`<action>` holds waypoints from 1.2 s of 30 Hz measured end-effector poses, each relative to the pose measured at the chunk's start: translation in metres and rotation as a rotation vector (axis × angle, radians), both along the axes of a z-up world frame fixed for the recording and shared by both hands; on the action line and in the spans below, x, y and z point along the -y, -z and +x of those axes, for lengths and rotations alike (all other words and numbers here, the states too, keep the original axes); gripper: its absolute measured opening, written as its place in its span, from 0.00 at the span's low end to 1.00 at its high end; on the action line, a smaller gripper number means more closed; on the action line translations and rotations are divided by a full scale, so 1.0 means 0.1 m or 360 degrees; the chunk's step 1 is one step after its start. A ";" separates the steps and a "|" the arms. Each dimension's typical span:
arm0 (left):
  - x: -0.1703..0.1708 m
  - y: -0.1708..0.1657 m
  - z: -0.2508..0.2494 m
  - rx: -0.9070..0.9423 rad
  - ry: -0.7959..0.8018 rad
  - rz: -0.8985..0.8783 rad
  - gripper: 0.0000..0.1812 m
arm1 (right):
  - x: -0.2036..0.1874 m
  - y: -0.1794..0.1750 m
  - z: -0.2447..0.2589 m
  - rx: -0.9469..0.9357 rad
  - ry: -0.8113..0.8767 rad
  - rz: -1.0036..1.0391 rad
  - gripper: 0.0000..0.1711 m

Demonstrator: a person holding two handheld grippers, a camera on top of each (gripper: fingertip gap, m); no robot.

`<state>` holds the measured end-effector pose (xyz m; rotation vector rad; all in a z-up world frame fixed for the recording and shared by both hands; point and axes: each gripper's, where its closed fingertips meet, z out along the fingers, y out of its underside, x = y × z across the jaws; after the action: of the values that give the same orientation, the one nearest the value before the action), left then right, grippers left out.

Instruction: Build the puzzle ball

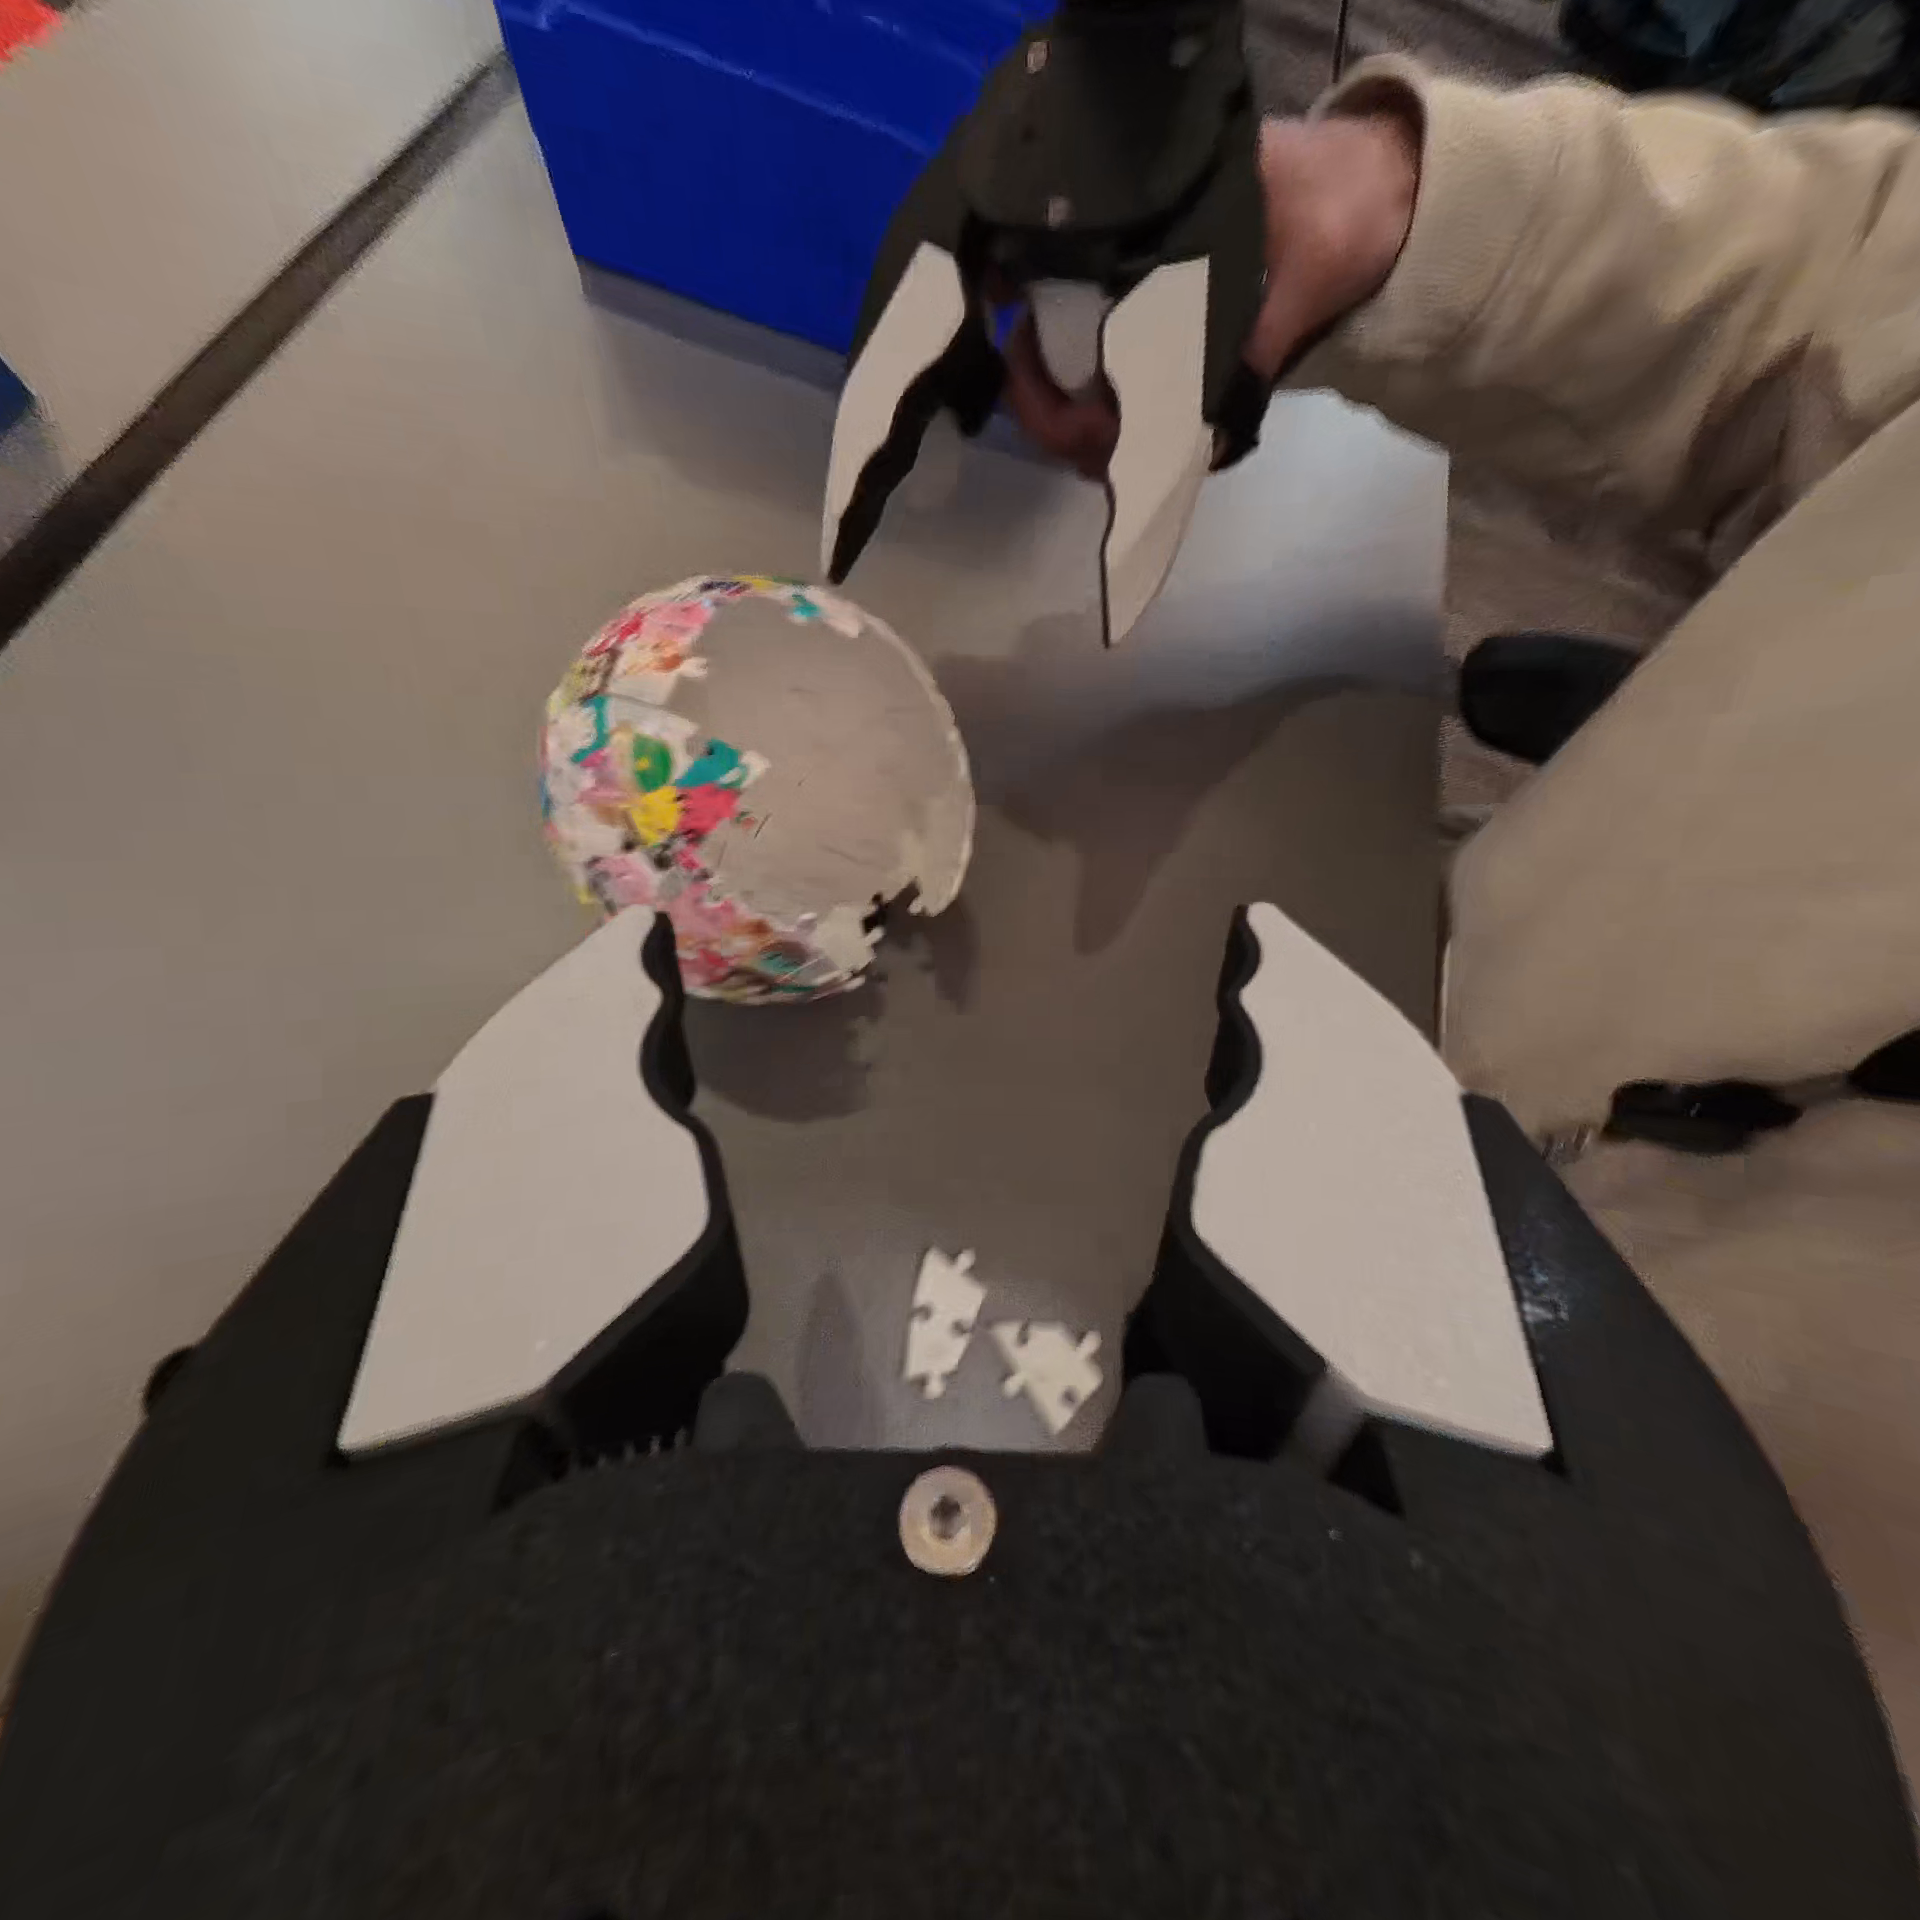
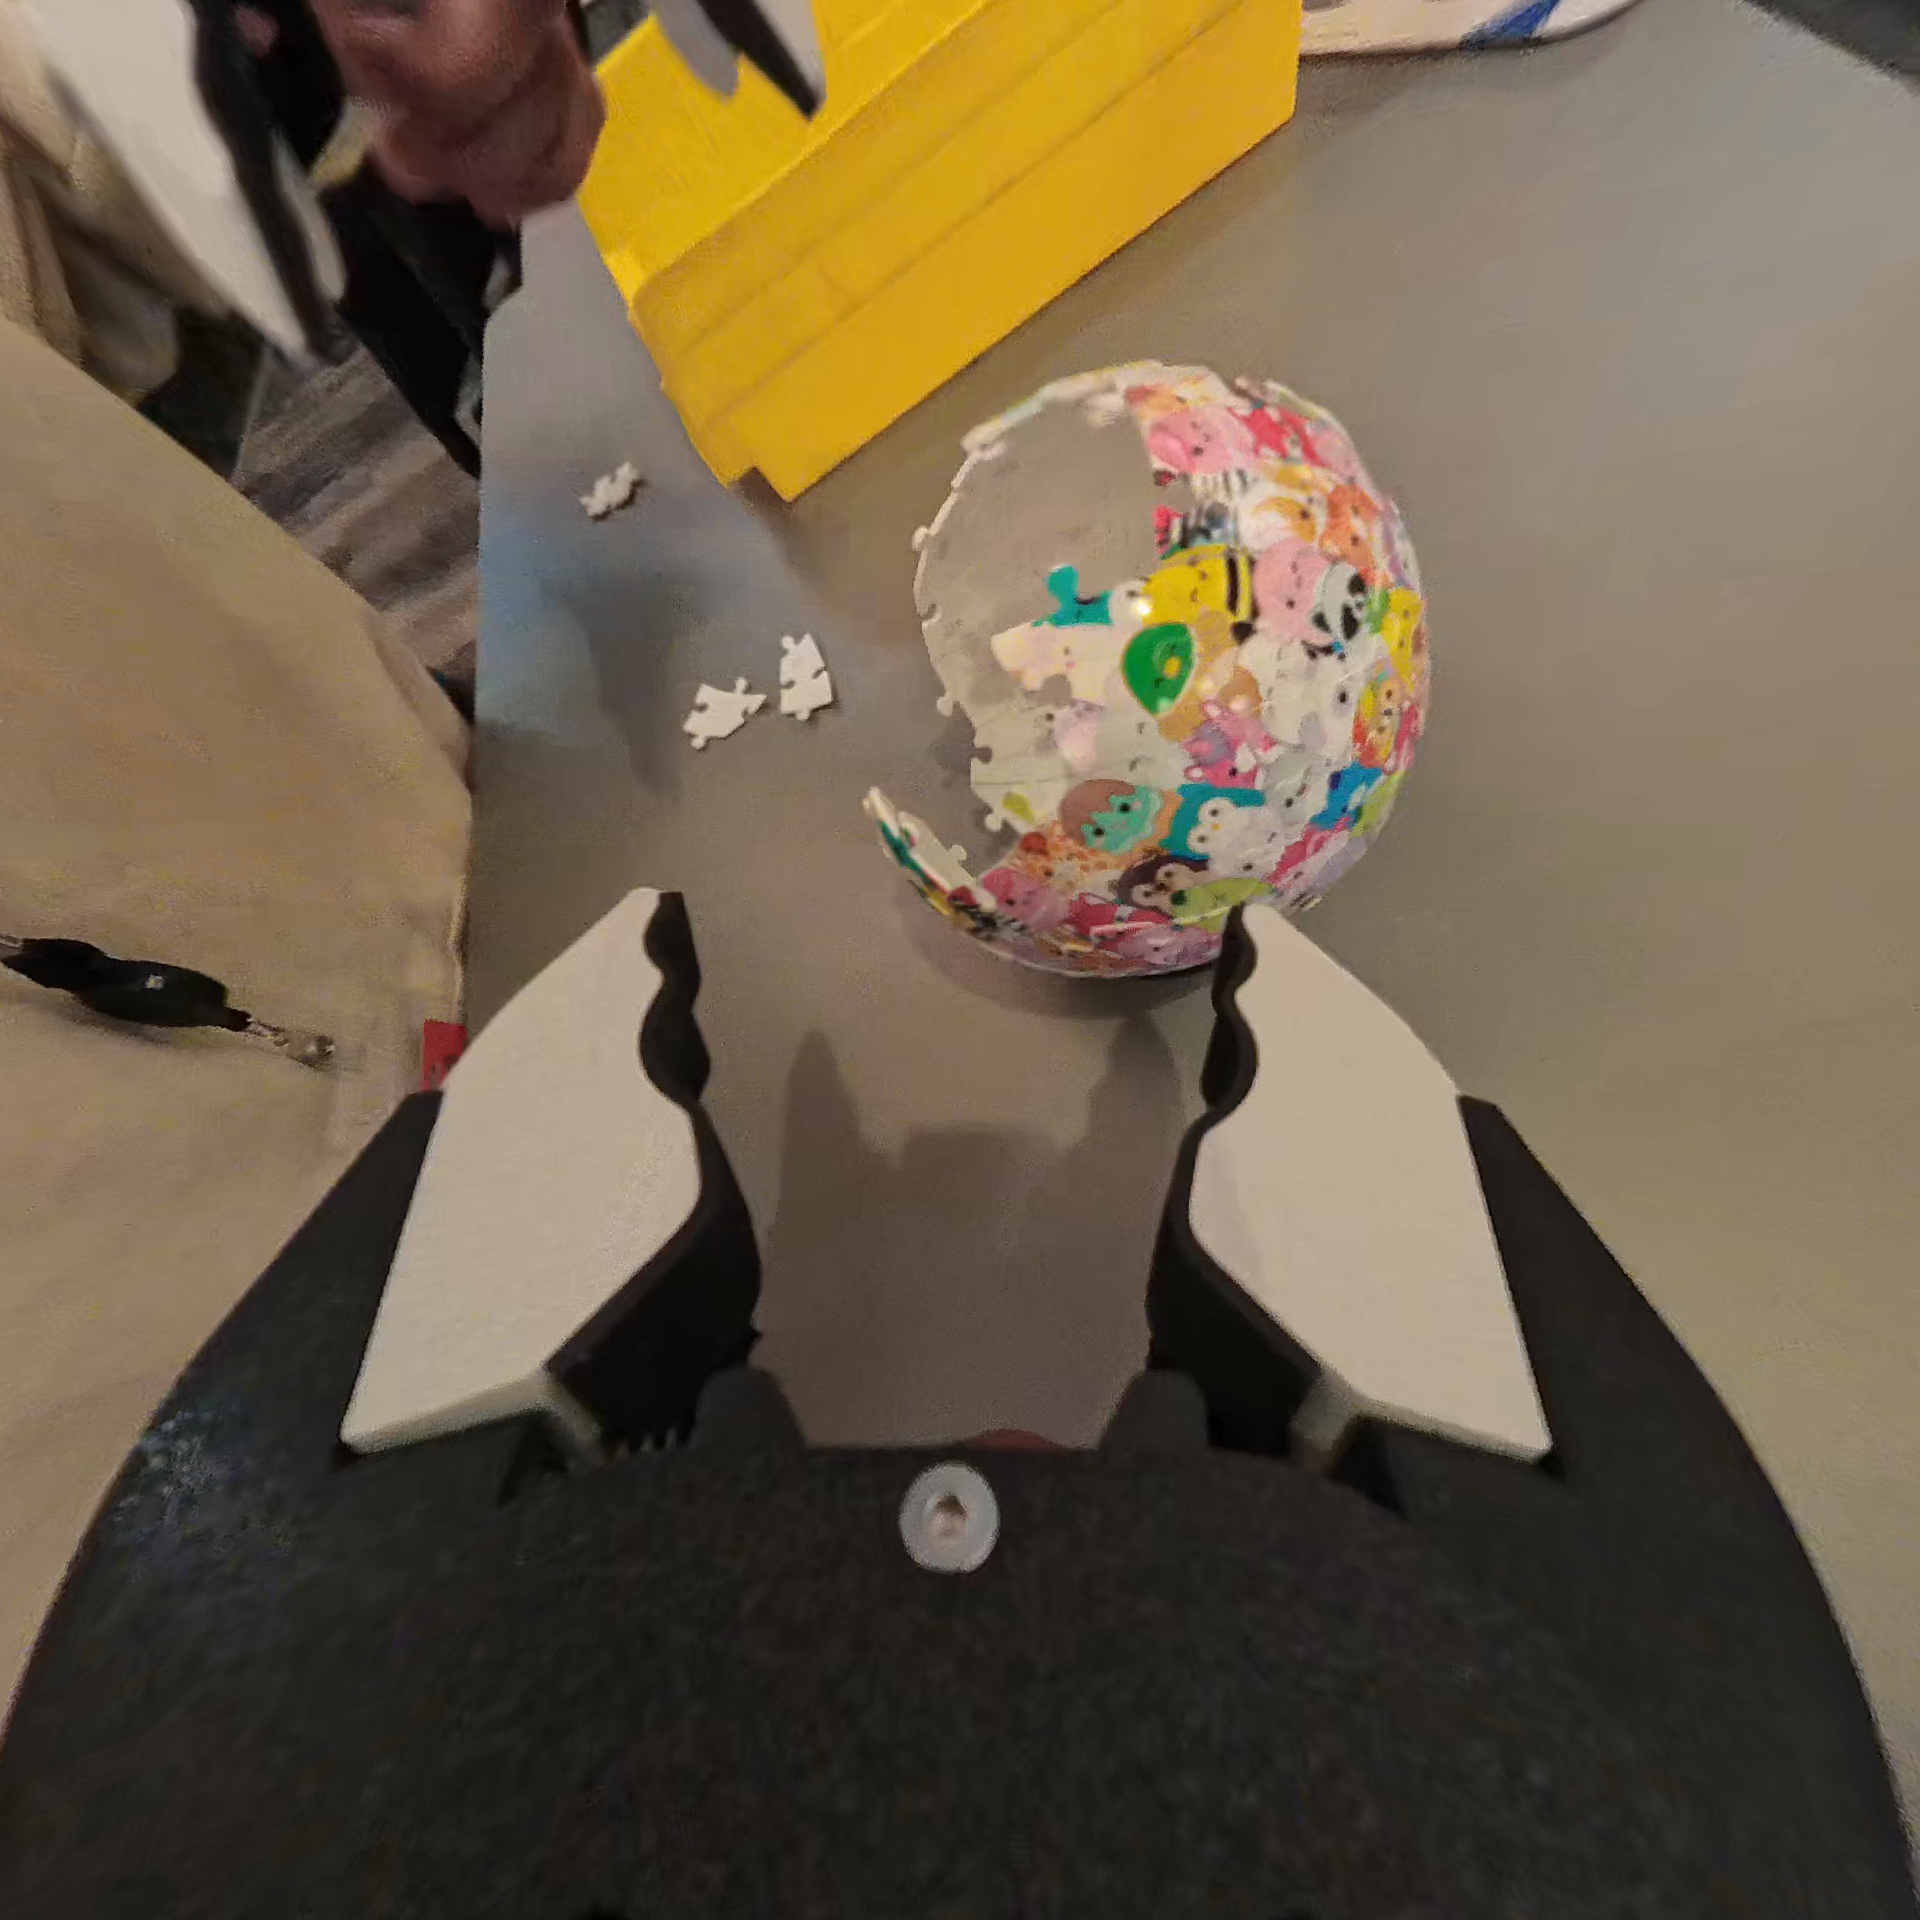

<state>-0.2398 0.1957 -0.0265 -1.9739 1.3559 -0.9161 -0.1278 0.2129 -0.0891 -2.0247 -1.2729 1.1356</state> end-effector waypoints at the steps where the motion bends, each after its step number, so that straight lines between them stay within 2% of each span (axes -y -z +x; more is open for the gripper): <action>1: -0.04 0.07 -0.05 -0.0080 0.0091 -0.0079 0.51 | -0.04 0.03 0.01 0.0016 -0.0001 -0.0061 0.54; 5: -0.25 0.47 -0.18 -0.0296 0.0285 -0.0481 0.51 | -0.09 0.11 0.02 0.0044 -0.0002 -0.0448 0.62; 8: -0.36 0.83 -0.18 -0.0482 0.0372 -0.0641 0.55 | -0.11 0.28 0.07 0.0230 0.0048 -0.0665 0.67; 10: -0.37 1.05 -0.17 -0.0621 0.0473 -0.0669 0.58 | -0.10 0.32 0.00 0.0209 0.0075 -0.0864 0.67; 14: -0.30 1.18 0.04 -0.0533 0.0595 -0.0928 0.58 | -0.06 0.34 -0.11 0.0104 0.0117 -0.1082 0.64; 18: -0.34 1.23 0.16 -0.0478 0.0610 -0.1002 0.57 | -0.09 0.34 -0.17 0.0085 0.0143 -0.1055 0.62; 28: -0.37 1.18 0.22 -0.0416 0.0503 -0.0800 0.56 | -0.18 0.33 -0.21 0.0127 0.0156 -0.0827 0.61; 36: -0.57 1.11 0.27 -0.0382 0.0294 -0.0319 0.56 | -0.32 0.34 -0.23 0.0229 0.0117 -0.0360 0.64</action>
<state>-0.2132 0.2531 -0.1371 -2.1943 1.6594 -0.9544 -0.1504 0.2446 -0.1228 -2.3366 -1.1702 1.1617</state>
